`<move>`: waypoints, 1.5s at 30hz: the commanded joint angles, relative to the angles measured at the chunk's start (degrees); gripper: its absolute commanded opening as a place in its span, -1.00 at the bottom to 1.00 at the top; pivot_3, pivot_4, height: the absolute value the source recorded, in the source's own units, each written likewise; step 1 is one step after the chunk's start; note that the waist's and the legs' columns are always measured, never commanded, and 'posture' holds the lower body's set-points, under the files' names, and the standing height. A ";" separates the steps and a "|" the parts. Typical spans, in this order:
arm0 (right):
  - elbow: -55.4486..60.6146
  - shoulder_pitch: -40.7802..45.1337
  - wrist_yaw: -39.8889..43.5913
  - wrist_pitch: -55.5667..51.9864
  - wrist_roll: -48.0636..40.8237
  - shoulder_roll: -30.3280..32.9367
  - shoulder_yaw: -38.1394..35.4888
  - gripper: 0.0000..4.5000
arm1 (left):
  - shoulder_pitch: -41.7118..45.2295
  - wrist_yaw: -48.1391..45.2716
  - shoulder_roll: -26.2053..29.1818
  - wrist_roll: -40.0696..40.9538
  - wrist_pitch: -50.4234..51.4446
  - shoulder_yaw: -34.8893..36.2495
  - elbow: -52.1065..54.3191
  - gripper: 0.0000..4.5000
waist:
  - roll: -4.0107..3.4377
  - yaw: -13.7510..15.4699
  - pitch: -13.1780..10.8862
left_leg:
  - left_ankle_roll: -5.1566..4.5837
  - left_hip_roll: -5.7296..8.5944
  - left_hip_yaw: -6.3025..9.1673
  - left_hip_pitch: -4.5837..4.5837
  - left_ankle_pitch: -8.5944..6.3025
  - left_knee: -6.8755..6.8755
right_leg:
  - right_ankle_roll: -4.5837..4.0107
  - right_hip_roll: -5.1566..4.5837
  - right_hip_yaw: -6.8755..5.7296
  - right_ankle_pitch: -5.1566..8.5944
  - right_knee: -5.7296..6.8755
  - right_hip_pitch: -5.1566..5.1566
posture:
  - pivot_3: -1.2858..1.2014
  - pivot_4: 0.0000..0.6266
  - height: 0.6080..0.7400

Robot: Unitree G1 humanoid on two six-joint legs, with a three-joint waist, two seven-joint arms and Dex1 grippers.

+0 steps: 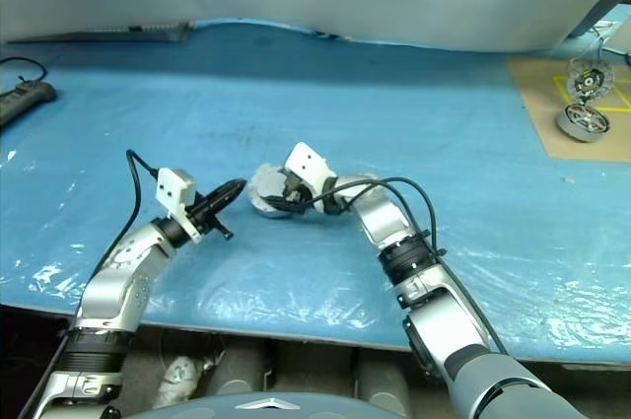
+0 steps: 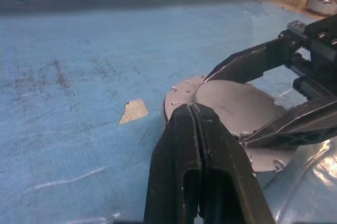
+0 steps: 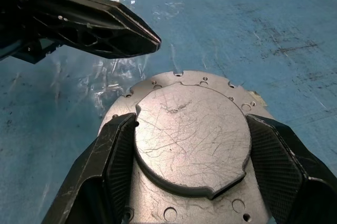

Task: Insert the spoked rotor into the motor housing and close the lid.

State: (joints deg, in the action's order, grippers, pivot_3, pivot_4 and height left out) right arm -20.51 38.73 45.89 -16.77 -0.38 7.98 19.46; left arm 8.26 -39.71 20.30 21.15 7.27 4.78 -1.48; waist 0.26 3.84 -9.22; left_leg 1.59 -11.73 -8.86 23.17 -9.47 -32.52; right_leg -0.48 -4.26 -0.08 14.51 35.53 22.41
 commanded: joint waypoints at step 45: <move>-25.88 11.86 2.32 13.50 4.44 -0.36 0.27 0.32 | 2.49 -1.44 -0.61 -2.25 -6.89 -0.57 -5.20 -1.00 | -0.02 0.07 0.01 | -0.03 -0.04 -0.07 -0.11 -0.01 -0.15 | -0.24 -0.06 0.10 0.13 0.18 -0.03 | 0.03 -0.52 1.00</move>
State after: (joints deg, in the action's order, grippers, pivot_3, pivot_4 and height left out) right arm -44.15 50.94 49.24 -2.36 1.70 7.20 19.15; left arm 10.46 -41.80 19.53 18.83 -0.39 4.47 -9.92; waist 0.25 3.90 -9.21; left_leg 1.55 -11.77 -8.93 23.05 -9.48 -32.67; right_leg -0.72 -4.32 0.02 14.65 35.71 22.38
